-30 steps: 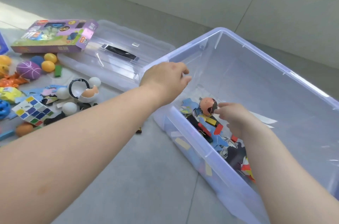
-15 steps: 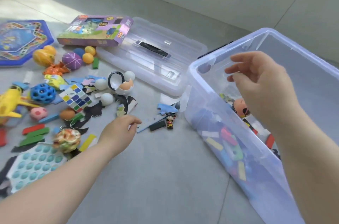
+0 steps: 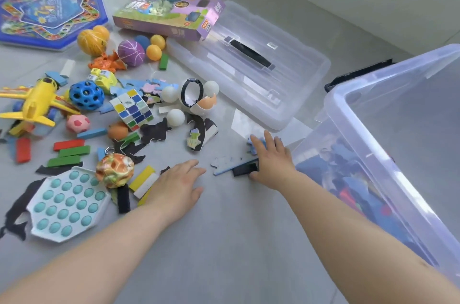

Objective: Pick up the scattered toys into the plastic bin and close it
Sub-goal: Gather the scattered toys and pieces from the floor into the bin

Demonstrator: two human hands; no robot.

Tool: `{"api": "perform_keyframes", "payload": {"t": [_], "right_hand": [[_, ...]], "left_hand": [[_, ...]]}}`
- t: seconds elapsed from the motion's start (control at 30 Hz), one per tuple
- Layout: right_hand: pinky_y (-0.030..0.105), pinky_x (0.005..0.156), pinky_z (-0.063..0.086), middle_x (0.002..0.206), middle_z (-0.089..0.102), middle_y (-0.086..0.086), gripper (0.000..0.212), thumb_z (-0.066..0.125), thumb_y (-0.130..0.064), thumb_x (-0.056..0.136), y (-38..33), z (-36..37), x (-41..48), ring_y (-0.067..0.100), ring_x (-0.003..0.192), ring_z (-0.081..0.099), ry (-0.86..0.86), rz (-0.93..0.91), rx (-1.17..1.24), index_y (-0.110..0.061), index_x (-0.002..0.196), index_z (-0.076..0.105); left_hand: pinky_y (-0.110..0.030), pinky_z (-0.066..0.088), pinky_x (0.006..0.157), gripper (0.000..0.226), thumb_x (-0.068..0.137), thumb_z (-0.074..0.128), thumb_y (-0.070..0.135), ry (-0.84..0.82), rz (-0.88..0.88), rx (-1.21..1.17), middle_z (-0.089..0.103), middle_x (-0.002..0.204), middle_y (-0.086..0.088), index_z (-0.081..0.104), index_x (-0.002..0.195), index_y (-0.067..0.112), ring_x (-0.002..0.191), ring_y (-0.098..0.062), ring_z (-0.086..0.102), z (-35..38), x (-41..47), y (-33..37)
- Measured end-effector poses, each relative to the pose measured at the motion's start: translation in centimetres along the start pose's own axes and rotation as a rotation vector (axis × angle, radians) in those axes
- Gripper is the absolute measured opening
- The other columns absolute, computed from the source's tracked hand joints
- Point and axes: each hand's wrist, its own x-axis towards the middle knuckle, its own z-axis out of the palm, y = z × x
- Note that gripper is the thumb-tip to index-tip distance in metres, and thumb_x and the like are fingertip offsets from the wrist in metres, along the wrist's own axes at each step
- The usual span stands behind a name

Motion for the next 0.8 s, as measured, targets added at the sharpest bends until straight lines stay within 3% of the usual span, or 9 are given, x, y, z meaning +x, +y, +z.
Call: {"api": "perform_keyframes", "payload": {"t": [0.13,0.3,0.37,0.43,0.5,0.57,0.6,0.7,0.8], "right_hand": [[0.036,0.110,0.021,0.153,0.008,0.006,0.072,0.048,-0.037,0.089,0.2,-0.1,1.3,0.031,0.139,0.011,0.003,-0.009,0.011,-0.027,0.147,0.006],[0.037,0.100,0.034,0.137,0.036,0.010,0.052,0.043,-0.023,0.091,0.7,2.4,-0.2,0.034,0.121,0.037,0.158,-0.066,0.028,-0.017,0.140,0.032],[0.035,0.079,0.050,0.105,0.060,0.015,0.044,0.045,-0.017,0.076,0.4,4.0,-1.2,0.038,0.089,0.058,0.266,-0.145,0.081,-0.008,0.116,0.060],[0.023,0.052,0.051,0.073,0.064,0.006,0.036,0.047,-0.018,0.060,0.1,4.7,-2.2,0.026,0.057,0.061,0.263,-0.166,0.033,-0.011,0.087,0.071],[0.026,0.057,0.050,0.084,0.063,0.010,0.032,0.055,-0.009,0.066,-0.2,4.8,-2.8,0.030,0.070,0.061,0.252,-0.159,0.033,-0.008,0.096,0.067],[0.034,0.078,0.044,0.114,0.053,0.012,0.034,0.046,-0.005,0.087,0.0,4.7,-2.8,0.032,0.104,0.049,0.198,-0.132,0.045,-0.006,0.120,0.051],[0.035,0.082,0.041,0.121,0.049,0.011,0.034,0.041,-0.006,0.090,0.2,4.5,-2.4,0.029,0.112,0.045,0.187,-0.117,0.037,-0.008,0.124,0.045],[0.034,0.081,0.040,0.120,0.055,0.012,0.028,0.041,-0.009,0.091,0.2,3.3,-2.0,0.029,0.110,0.050,0.129,-0.078,0.093,-0.007,0.119,0.048],[0.031,0.073,0.039,0.115,0.058,0.014,0.024,0.042,-0.014,0.092,0.0,2.7,-2.3,0.030,0.105,0.054,0.050,-0.095,0.099,-0.006,0.113,0.051]], "left_hand": [[-0.023,0.009,0.112,0.053,0.094,0.041,0.036,0.056,0.037,-0.007,0.013,0.154,0.007,0.024,0.142,0.024,0.140,-0.010,0.017,0.6,1.2,2.4],[-0.026,0.001,0.114,0.068,0.090,0.047,0.042,0.069,0.024,0.047,0.006,0.155,0.004,0.013,0.144,0.022,0.142,-0.013,0.007,1.0,2.9,4.4],[-0.029,0.001,0.116,0.071,0.088,0.049,0.042,0.051,0.020,0.095,0.007,0.155,0.003,0.011,0.144,0.021,0.143,-0.014,0.006,1.3,3.4,4.1],[-0.028,0.003,0.114,0.068,0.087,0.051,0.041,0.035,0.024,0.128,0.013,0.153,0.004,0.017,0.143,0.022,0.142,-0.013,0.009,1.5,3.6,3.5],[-0.025,0.005,0.106,0.060,0.085,0.052,0.041,0.049,0.048,0.157,0.027,0.146,0.003,0.029,0.138,0.023,0.137,-0.014,0.019,1.7,3.8,3.0],[-0.025,0.010,0.096,0.052,0.086,0.052,0.040,0.074,0.080,0.203,0.040,0.135,0.001,0.038,0.132,0.021,0.129,-0.017,0.030,1.7,3.9,3.0],[-0.026,0.013,0.096,0.047,0.087,0.050,0.038,0.069,0.098,0.233,0.044,0.131,-0.001,0.040,0.129,0.019,0.125,-0.019,0.034,1.7,3.9,3.2],[-0.030,0.029,0.094,0.036,0.092,0.044,0.034,0.020,0.131,0.317,0.052,0.124,-0.005,0.044,0.122,0.014,0.119,-0.024,0.042,1.6,3.7,3.5],[-0.029,0.033,0.082,0.029,0.090,0.045,0.031,-0.001,0.131,0.356,0.057,0.117,-0.005,0.050,0.112,0.013,0.111,-0.025,0.050,1.5,3.2,3.2]]}}
